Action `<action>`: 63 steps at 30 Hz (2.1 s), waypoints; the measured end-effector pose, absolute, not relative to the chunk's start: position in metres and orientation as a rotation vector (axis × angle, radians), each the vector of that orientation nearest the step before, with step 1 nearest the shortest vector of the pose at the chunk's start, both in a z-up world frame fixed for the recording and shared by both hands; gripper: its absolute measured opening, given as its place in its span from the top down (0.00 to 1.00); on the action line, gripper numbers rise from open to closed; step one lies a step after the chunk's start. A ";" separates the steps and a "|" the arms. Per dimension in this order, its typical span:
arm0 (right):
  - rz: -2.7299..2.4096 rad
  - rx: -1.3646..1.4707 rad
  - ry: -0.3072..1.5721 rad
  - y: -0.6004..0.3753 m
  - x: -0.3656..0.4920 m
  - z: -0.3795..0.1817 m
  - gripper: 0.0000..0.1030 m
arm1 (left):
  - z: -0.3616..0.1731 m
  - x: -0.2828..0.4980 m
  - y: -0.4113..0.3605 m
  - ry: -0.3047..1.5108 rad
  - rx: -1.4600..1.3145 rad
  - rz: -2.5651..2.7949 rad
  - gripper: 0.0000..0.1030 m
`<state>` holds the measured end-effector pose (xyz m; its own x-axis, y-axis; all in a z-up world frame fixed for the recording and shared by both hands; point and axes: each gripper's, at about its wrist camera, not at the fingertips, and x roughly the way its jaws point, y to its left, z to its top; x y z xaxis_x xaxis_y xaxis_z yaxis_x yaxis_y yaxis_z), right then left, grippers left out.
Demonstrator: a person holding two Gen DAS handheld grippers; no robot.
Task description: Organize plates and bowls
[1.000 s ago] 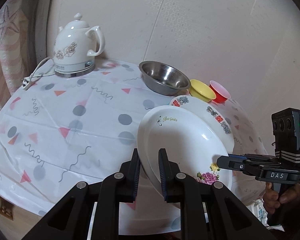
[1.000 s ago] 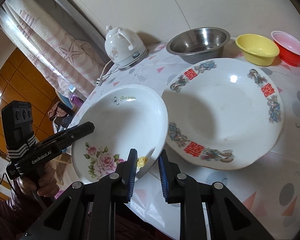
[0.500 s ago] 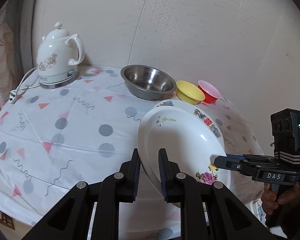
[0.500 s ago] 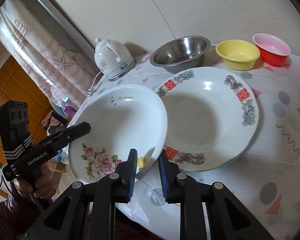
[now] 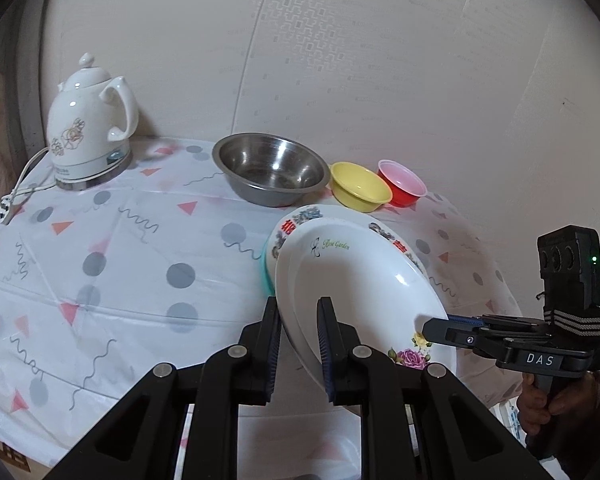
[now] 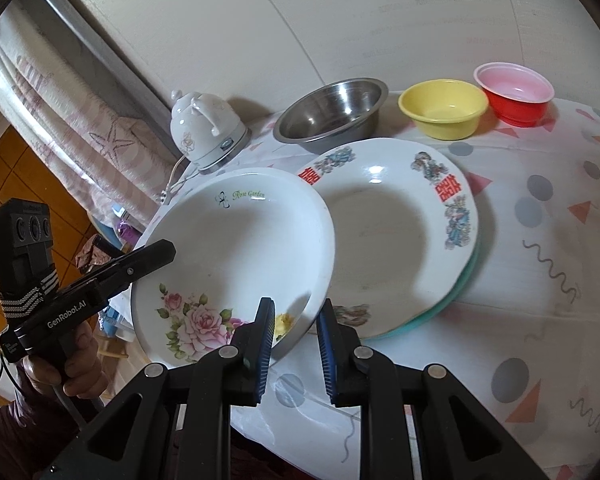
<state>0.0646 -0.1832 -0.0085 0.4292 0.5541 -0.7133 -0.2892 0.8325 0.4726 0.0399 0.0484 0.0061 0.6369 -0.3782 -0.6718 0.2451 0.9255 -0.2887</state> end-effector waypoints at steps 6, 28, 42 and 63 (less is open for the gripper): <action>0.505 0.321 0.989 -0.194 0.063 -0.007 0.79 | 0.006 0.043 0.039 0.810 -0.179 -0.382 0.83; 0.376 0.387 1.058 -0.221 0.084 -0.030 0.79 | -0.020 0.085 0.007 0.903 -0.149 -0.424 0.83; 0.295 0.286 1.088 -0.214 0.105 -0.027 0.79 | -0.036 0.106 0.001 0.947 -0.148 -0.426 0.82; 0.203 0.064 1.064 -0.189 0.119 -0.028 0.79 | -0.049 0.122 0.002 0.980 -0.129 -0.368 0.81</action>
